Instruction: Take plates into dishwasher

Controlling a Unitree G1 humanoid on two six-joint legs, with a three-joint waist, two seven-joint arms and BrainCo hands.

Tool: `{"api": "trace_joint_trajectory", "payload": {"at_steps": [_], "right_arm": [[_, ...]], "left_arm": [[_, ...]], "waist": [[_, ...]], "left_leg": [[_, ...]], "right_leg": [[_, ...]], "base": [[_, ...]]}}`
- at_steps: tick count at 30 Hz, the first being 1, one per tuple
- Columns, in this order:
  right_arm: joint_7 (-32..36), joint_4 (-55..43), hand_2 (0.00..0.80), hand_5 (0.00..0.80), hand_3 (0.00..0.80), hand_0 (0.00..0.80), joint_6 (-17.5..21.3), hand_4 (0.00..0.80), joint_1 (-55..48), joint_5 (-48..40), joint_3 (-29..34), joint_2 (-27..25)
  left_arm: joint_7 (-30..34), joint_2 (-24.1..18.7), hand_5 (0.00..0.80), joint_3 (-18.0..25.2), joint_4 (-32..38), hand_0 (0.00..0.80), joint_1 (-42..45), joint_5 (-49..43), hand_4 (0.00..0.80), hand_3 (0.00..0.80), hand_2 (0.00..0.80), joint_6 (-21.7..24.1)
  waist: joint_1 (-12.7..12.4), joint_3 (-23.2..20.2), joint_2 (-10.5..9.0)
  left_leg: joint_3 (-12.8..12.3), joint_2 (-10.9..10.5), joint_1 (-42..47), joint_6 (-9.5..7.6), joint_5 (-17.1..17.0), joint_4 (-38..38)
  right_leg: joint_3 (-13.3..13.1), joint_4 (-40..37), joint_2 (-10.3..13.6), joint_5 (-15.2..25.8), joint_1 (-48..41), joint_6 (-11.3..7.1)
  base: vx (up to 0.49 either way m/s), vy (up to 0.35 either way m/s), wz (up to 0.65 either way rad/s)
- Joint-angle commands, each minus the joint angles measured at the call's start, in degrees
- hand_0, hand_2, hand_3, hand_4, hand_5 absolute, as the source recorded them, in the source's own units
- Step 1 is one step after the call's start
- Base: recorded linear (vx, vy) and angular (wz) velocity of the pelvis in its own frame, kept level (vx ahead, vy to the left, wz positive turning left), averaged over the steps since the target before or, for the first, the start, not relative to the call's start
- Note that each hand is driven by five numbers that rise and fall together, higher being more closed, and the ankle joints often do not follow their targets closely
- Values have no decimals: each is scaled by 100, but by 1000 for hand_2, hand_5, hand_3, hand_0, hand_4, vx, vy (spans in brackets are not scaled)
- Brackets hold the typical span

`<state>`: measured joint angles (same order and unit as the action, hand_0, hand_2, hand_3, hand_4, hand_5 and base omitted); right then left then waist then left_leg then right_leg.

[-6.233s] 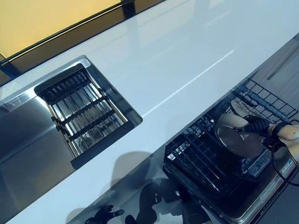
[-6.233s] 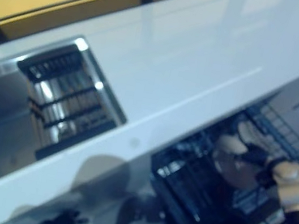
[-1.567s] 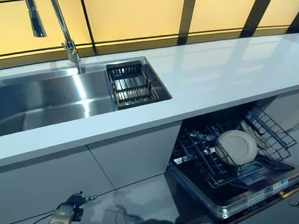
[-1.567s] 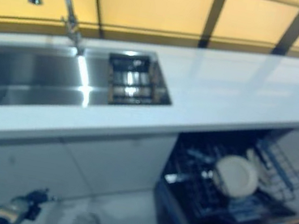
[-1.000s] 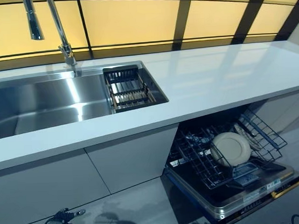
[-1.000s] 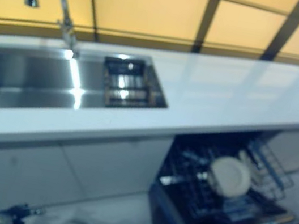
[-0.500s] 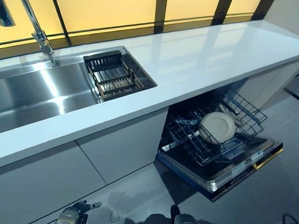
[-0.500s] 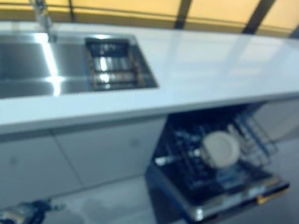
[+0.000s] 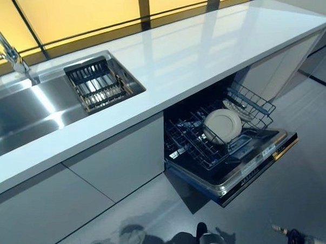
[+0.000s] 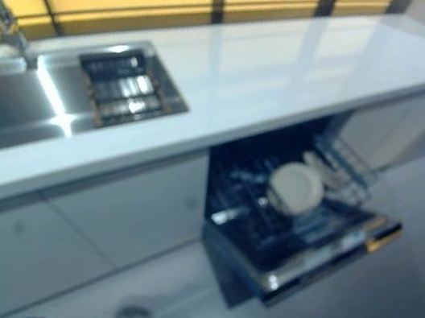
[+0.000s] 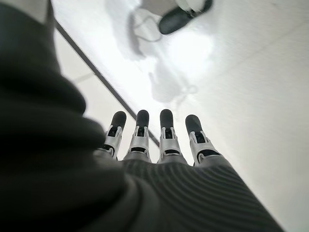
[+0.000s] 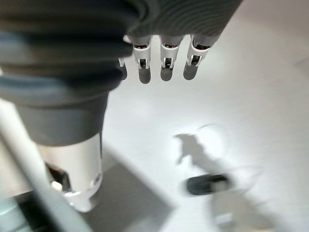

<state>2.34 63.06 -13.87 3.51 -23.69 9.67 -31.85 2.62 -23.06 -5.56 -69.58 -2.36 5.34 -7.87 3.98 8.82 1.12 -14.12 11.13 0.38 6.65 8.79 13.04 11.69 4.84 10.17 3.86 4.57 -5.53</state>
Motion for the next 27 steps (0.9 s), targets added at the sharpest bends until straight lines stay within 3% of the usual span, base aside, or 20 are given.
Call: {"api": "trace_joint_trajectory", "payload": {"at_steps": [1, 7, 11, 14, 21, 26, 27], "right_arm": [[-311, 83, 0, 0, 0, 0, 202, 0, 495, 378, -197, 59], [-584, 804, 0, 0, 0, 0, -268, 0, 769, 131, -243, -96], [-600, 1071, 0, 0, 0, 0, -594, 0, 871, -1062, 40, -151], [-690, 1178, 0, 0, 0, 0, -594, 0, 1111, -2160, 333, -247], [-699, 1186, 0, 0, 0, 0, -336, 0, 1787, -3768, 625, -669], [-157, 693, 0, 0, 0, 0, -62, 0, 2526, -5809, 624, -831], [-29, 578, 0, 0, 0, 0, -149, 0, 2717, -6059, 587, -853]], "left_arm": [[-165, -119, 0, -154, 10, 0, -176, 159, 0, 0, 0, 167], [-61, -72, 0, -391, 230, 0, -205, 147, 0, 0, 0, 306], [21, -103, 0, -347, 272, 0, -165, 111, 0, 0, 0, 357], [48, 2, 0, -381, 303, 0, -88, 292, 0, 0, 0, 580], [-59, 280, 0, -501, 512, 0, -55, 931, 0, 0, 0, 1005], [-135, 293, 0, -629, 776, 0, 49, 1110, 0, 0, 0, 987], [-147, 302, 0, -650, 779, 0, 82, 1127, 0, 0, 0, 993]], "waist": [[78, 117, -112], [-71, 270, 71], [-150, 471, 199], [-189, 687, 374], [-283, 1148, 753], [-422, 1375, 931], [-435, 1389, 955]], "left_leg": [[-14, -304, 225, -607, 12, -28], [148, -404, 153, -586, -24, 15], [228, -453, -39, -583, 83, 319], [259, -503, -451, -605, 199, 802], [405, -639, -1343, -652, 462, 1748], [517, -733, -1868, -665, 612, 2331], [528, -732, -1909, -664, 654, 2426]], "right_leg": [[-250, 760, 551, -237, 261, -290], [-58, 1027, 734, -315, 290, -271], [-13, 1413, 835, -517, 409, -214], [-55, 1953, 901, -808, 742, -125], [-270, 2912, 1009, -1228, 1490, 114], [-330, 3398, 1167, -1404, 1859, 248], [-349, 3481, 1189, -1453, 1893, 256]], "base": [[18, 27, -7], [17, -8, 15], [-4, -12, 22], [-63, 38, 21], [-91, 74, 9], [-95, 13, 19], [-22, 73, 12]]}}
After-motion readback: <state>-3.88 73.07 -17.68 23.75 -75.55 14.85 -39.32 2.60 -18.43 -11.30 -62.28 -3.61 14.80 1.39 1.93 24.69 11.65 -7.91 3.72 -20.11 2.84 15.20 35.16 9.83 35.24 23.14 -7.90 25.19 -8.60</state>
